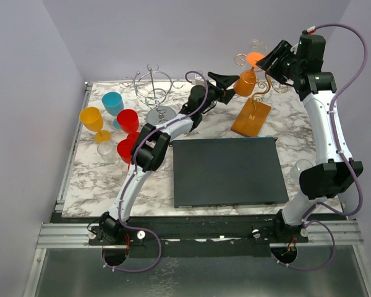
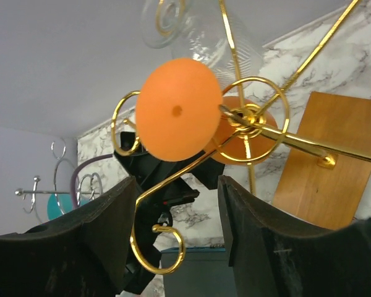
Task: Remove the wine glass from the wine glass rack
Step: Pick up the wine glass from the wine rack.
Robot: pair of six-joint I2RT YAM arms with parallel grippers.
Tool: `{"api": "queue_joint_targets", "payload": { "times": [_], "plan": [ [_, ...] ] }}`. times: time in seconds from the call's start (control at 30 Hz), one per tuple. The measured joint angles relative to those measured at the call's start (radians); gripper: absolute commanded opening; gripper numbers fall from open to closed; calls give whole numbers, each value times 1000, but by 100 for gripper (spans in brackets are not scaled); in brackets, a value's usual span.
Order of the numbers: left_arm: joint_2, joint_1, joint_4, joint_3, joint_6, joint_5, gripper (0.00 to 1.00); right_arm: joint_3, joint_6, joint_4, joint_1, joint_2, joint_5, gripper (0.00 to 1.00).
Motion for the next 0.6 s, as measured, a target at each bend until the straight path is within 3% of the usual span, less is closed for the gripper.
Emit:
{"api": "queue_joint_targets", "payload": {
  "times": [0.6],
  "plan": [
    [0,8,1,0,-3,51,83,-69,153,106,-83,-3,-114,50]
  ]
}}
